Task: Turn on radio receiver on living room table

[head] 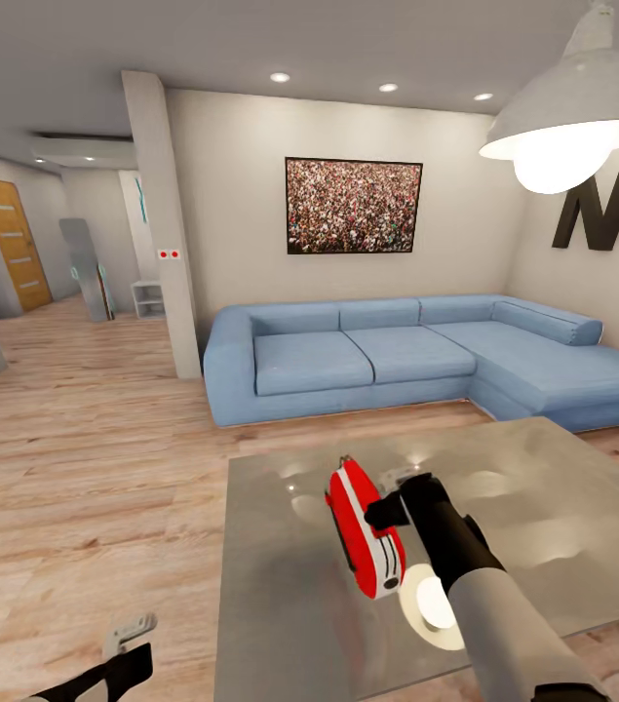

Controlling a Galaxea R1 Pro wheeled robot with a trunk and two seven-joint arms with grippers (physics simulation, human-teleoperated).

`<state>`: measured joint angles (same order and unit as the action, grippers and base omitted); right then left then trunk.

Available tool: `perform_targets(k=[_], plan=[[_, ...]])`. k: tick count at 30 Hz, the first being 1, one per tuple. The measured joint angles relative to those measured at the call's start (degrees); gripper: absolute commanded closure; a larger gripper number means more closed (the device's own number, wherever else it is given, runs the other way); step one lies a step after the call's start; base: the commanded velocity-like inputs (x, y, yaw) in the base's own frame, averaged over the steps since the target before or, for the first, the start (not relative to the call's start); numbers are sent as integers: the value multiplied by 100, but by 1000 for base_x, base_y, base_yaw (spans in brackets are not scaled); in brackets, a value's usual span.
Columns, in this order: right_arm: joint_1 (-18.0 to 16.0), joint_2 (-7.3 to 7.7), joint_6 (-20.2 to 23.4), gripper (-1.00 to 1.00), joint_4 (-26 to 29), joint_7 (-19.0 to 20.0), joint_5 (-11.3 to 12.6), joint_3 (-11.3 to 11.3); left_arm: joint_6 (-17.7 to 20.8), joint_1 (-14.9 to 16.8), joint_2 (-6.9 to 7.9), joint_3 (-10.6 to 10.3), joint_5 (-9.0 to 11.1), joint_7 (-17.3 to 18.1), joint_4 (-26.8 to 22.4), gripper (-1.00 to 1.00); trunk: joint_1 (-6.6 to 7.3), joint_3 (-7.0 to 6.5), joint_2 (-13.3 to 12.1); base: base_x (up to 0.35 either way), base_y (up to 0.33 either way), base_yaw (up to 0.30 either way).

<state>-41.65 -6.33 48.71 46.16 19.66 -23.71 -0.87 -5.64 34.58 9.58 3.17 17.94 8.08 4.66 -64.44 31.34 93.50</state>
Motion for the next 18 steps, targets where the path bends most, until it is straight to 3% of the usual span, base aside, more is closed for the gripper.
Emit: perform_targets(k=[4, 7, 10, 18], plan=[[1, -18, 79, 100, -19, 583, 474, 40, -113, -52, 0, -1, -1, 0, 0, 100, 0, 0, 0, 0, 0, 0], [0, -16, 49, 100, -33, 719, 303, 43, -183, -76, -8, 0, -2, 0, 0, 100, 0, 0, 0, 0, 0, 0], [5, -18, 82, 100, -124, 734, 401, 46, -201, -81, -15, 0, 0, 0, 0, 100, 0, 0, 0, 0, 0, 0], [9, -8, 61, 100, -475, 741, 365, 45, -215, -92, -2, 0, 7, 0, 0, 100, 0, 0, 0, 0, 0, 0]])
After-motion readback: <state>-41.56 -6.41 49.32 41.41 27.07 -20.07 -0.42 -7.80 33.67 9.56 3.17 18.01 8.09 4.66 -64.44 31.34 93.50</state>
